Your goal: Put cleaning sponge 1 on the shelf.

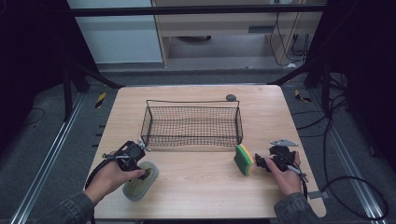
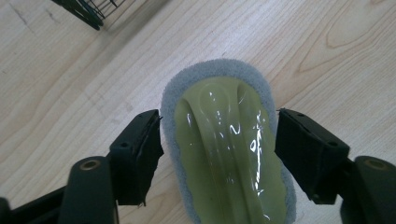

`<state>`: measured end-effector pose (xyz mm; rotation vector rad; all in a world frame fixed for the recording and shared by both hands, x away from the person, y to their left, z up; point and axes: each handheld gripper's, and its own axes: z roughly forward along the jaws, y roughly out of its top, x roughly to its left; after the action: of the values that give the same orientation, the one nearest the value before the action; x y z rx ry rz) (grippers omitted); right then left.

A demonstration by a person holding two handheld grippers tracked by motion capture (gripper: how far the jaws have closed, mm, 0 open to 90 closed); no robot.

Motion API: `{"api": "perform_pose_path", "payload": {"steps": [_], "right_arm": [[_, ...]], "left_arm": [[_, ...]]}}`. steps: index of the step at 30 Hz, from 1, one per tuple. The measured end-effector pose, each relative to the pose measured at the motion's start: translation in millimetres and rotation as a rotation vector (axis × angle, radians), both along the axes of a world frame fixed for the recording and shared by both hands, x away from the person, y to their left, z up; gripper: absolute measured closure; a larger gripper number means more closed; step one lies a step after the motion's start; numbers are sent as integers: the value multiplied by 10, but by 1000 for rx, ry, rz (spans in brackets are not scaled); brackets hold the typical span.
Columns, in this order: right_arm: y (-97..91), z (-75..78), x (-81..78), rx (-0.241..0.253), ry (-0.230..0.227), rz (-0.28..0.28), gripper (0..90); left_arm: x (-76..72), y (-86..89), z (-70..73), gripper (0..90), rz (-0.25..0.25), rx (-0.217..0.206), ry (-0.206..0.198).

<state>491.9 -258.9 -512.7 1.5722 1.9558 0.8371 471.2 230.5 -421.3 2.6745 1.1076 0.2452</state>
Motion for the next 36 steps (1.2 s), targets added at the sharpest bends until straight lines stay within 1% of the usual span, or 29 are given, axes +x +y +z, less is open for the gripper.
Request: {"api": "perform_pose_path", "payload": {"steps": [7,15,18,25,31,32,34,36], "right_arm": [[1,1,0,2,0,0,6],[0,0,0,0,0,1,6],[0,0,0,2,0,0,6],[5,1,-2,4,0,1,6],[7,0,-2,5,-1,0,7],[8,0,-2,5,-1,1,7],[8,0,-2,5,-1,1,7],[10,1,-2,3,0,1,7]], "left_arm": [[-20,41,-73,378,0,-4,27],[0,33,-88,423,1,-10,36],[10,32,-87,436,-1,-8,33],[53,36,-83,522,3,-14,46],[69,55,-96,543,2,-17,58],[69,51,-106,551,8,-23,66],[73,50,-109,553,4,-19,66],[79,44,-134,553,4,-22,72]]}}
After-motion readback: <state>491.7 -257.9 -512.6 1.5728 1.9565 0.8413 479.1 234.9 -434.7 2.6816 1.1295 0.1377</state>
